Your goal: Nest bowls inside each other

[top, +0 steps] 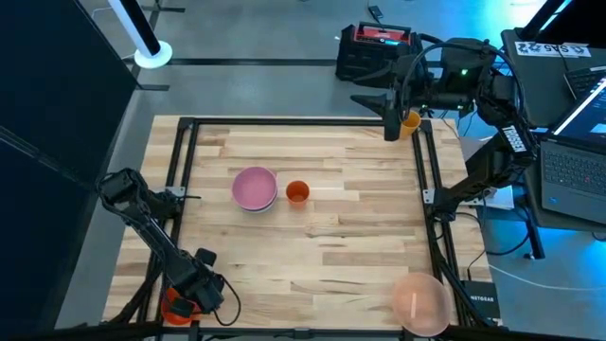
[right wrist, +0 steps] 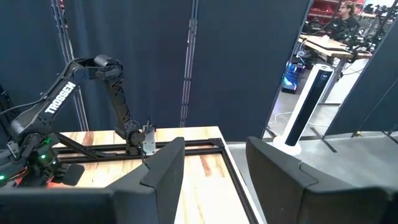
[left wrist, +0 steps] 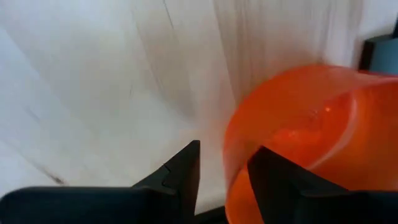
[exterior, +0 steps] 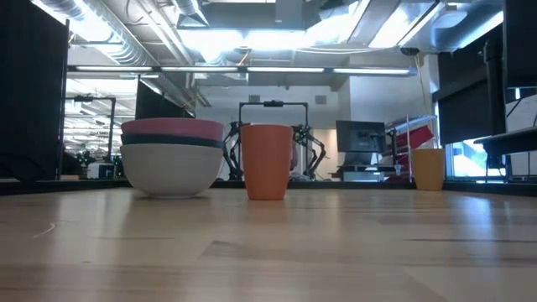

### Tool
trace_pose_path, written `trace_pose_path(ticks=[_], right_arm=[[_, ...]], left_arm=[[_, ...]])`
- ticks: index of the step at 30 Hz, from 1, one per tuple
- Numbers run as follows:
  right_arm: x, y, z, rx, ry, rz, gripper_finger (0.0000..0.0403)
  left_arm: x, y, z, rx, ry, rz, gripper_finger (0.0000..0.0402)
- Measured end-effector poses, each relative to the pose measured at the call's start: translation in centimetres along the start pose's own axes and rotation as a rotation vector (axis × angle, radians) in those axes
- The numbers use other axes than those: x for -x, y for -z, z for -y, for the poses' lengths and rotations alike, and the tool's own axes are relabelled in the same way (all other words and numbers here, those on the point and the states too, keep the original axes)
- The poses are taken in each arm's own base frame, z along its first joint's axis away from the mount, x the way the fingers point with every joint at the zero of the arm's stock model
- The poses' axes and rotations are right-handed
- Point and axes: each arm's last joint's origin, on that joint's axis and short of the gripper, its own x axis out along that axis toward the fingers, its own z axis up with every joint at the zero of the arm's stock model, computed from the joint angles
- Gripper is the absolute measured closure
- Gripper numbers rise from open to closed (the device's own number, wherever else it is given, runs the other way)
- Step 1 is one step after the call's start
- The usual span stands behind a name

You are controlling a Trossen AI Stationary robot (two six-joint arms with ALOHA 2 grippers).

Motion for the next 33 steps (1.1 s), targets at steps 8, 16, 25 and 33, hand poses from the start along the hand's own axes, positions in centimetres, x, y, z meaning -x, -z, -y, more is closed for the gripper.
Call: trace_pose_path(ticks=[8,16,25,33], right_arm=[[0.1,0.9,-0.1,-0.007,-0.001,-0.089,0.0242],[0.0,2.9,-0.1,-0.009,0.04,-0.268,0.0242],[0.2,5.1,-0.2,0.002,0.084,-0.469,0.0242],[-3.2,8.6,-0.4,0.031,0.067,-0.622,0.0242]], left_arm=[[1.6,-0.6,-1.9,0.089,0.048,0.011,0.04],[10.6,-2.5,-10.8,0.392,0.036,0.261,0.0401],[19.6,2.4,-20.7,0.766,-0.071,0.511,0.0401],[23.1,6.1,-26.9,0.937,-0.178,0.51,0.0402]])
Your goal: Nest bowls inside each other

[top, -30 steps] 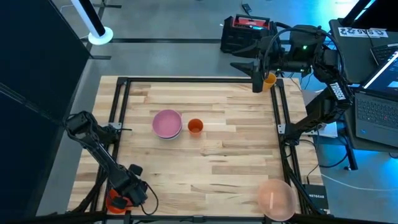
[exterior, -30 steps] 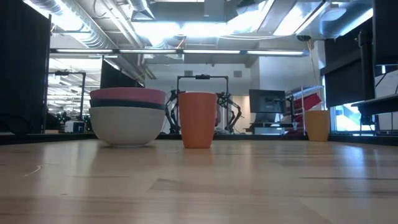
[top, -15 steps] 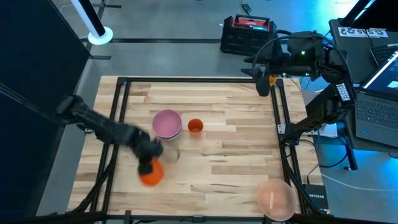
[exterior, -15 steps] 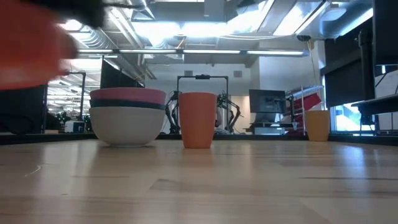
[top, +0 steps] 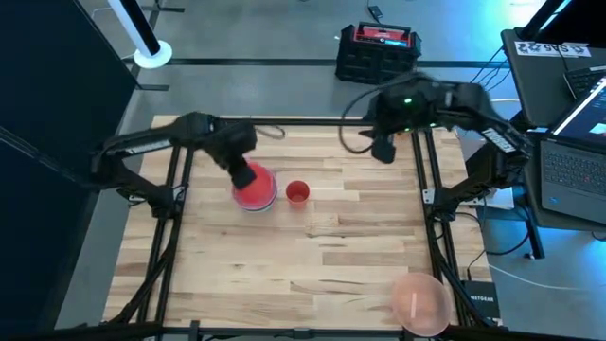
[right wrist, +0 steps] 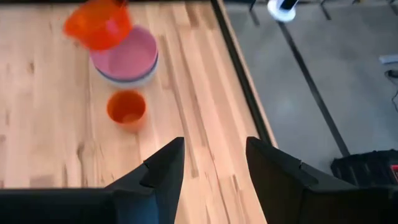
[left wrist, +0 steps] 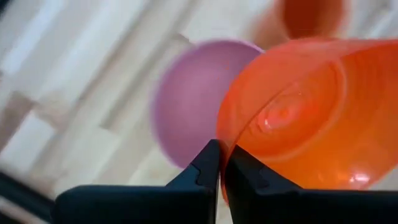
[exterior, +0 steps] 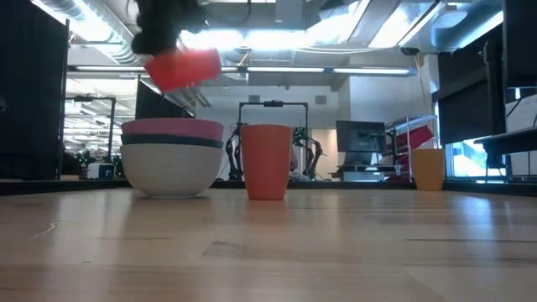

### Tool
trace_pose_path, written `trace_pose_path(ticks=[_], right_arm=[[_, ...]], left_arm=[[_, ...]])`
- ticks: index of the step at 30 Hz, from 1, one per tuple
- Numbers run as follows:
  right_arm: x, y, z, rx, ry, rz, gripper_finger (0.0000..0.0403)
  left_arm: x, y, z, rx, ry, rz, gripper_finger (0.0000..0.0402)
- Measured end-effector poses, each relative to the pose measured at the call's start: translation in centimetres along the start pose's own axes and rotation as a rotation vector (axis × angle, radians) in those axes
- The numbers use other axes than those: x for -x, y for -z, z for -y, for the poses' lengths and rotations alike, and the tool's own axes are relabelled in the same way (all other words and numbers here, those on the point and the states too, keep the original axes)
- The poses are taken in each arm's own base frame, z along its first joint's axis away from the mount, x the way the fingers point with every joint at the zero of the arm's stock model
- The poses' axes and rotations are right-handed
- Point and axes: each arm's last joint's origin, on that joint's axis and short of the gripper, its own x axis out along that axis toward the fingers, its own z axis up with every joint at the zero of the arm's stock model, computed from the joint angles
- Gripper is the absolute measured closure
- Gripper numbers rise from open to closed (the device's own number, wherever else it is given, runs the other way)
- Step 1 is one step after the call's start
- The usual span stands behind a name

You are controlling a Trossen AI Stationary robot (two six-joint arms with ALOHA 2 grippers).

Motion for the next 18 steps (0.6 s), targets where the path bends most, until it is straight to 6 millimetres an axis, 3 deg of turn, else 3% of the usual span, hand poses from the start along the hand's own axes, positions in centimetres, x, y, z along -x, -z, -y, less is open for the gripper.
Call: trace_pose_path(ticks=[5,18], right_arm=[[-2.8,0.8,-0.4,0.0,-0.012,-0.001,0.0242],[-3.2,2.0,-0.3,-0.056,0.01,0.053,0.0242]], left_arm=[[-1.9,-0.8,-2.1,-0.036,-0.045,-0.138,0.0401],[-6.4,-2.9,-2.0,-0.201,0.016,-0.289,0.0401]])
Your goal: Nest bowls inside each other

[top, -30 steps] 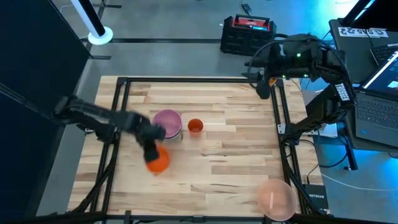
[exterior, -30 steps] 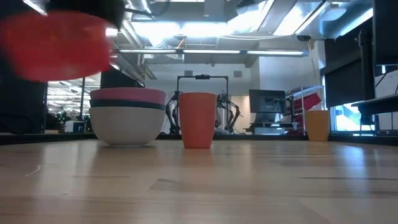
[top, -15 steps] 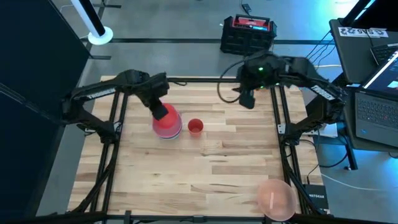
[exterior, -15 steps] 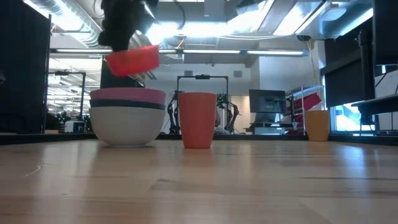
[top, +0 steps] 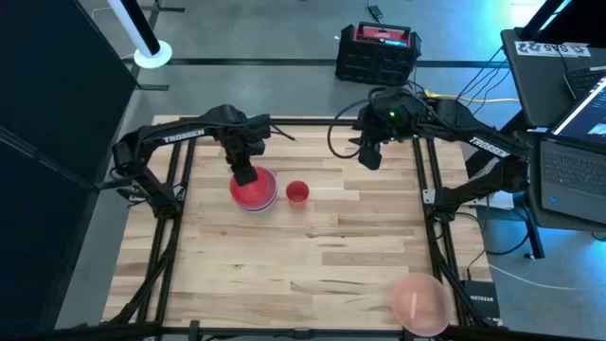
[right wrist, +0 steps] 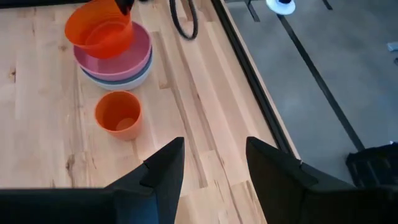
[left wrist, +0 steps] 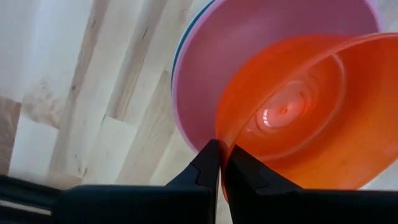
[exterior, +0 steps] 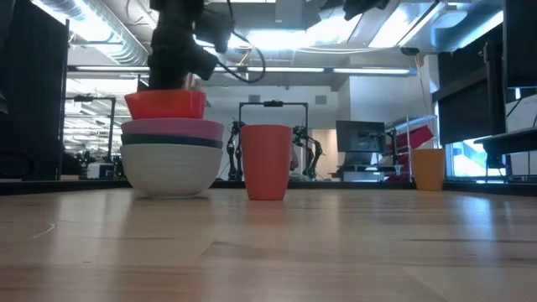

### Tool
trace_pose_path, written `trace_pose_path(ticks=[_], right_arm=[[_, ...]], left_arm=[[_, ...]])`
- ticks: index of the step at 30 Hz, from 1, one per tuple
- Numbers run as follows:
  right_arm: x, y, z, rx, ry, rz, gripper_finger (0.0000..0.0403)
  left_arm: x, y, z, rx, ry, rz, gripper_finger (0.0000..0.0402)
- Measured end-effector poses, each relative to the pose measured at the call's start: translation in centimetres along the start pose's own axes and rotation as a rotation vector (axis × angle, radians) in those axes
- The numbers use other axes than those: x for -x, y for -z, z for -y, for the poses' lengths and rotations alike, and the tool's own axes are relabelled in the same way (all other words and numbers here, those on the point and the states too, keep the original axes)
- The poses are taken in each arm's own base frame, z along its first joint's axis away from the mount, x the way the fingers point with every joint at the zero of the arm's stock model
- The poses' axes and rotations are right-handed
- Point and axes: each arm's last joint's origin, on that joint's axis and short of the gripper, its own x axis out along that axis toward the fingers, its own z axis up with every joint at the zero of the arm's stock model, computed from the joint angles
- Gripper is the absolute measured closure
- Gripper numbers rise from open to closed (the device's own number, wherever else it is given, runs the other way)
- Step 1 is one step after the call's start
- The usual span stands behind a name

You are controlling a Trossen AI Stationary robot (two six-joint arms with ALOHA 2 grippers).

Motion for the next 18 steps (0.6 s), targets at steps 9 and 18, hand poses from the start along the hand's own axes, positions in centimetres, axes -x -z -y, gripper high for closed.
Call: trace_pose_path(ticks=[9,18], right_arm=[[0.2,0.6,0.1,-0.023,0.009,0.028,0.0242],[0.4,0.7,0.1,-0.022,0.011,0.033,0.0242]], left_arm=[[-2.0,-1.6,-0.3,-0.069,0.03,-0.046,0.0401],[-1.9,-1.5,-0.1,-0.081,0.021,-0.051,0.0353]])
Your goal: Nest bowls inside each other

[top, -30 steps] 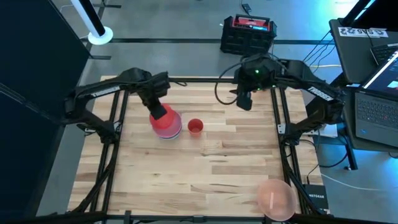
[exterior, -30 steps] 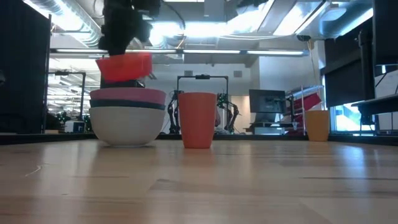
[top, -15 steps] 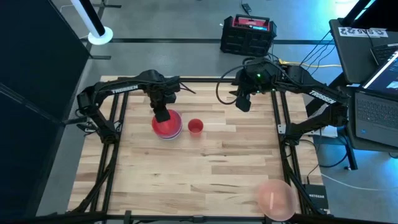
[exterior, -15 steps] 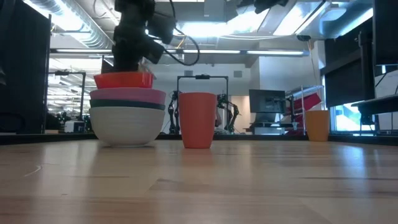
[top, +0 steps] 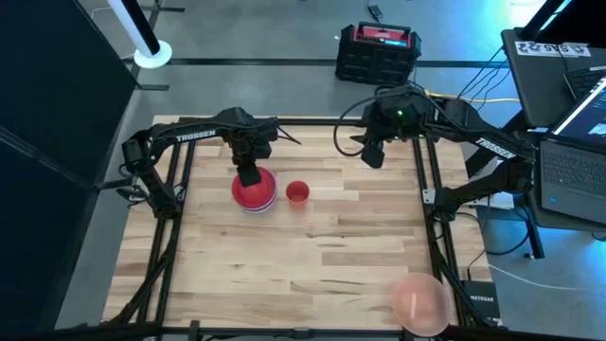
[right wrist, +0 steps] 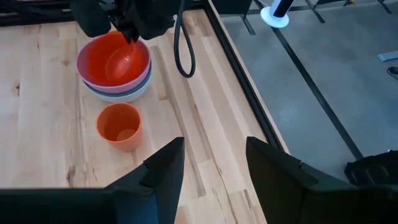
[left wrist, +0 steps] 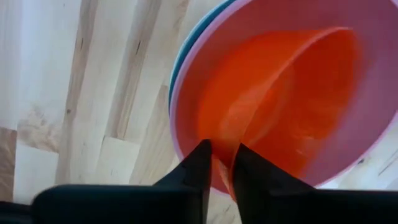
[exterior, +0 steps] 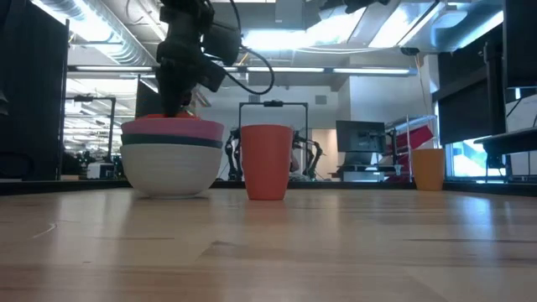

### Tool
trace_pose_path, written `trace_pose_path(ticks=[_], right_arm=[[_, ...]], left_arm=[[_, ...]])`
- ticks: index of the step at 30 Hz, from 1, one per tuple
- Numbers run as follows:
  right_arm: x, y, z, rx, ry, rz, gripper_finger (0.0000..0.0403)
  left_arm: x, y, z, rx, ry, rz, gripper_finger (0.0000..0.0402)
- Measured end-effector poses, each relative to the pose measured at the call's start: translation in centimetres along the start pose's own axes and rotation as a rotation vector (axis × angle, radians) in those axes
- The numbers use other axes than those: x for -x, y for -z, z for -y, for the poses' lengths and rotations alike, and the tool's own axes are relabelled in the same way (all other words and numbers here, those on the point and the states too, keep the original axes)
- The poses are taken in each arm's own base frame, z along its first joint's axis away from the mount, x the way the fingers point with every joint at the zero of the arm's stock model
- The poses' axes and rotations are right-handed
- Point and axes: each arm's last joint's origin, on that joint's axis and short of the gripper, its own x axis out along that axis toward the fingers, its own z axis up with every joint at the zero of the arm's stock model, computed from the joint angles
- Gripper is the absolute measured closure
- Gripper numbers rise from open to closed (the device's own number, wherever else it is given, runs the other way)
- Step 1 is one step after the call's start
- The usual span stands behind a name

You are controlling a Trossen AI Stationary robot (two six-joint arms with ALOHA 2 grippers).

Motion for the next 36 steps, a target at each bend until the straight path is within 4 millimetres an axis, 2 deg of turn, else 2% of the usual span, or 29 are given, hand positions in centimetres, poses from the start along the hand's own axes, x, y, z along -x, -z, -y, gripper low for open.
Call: trace_pose_path(ticks=[17,19,22,25,27,29,36], right_arm=[[-0.3,0.1,0.6,-0.008,0.026,-0.014,0.0242],[-0.3,0.4,0.6,-0.012,0.061,-0.049,0.0242],[0.5,1.1,1.1,-0.02,0.244,-0.101,0.0242],[2.1,2.0,2.4,-0.062,0.468,-0.136,0.0242],[2.2,2.4,3.5,-0.14,0.522,-0.16,0.0242],[1.4,2.8,4.8,-0.223,0.516,-0.193,0.0242],[-5.3,5.2,8.7,-0.323,0.556,-0.416,0.0242]], left_arm=[[2.5,1.3,0.1,0.007,-0.159,-0.056,0.0257],[4.3,1.8,0.1,0.024,-0.216,0.005,0.0255],[8.0,3.2,0.3,0.072,-0.274,0.163,0.0255],[11.6,4.9,0.6,0.119,-0.289,0.379,0.0255],[13.5,6.2,0.8,0.134,-0.288,0.528,0.0255],[14.9,7.4,1.0,0.132,-0.289,0.642,0.0255],[15.9,9.1,0.1,0.098,-0.333,0.674,0.0255]])
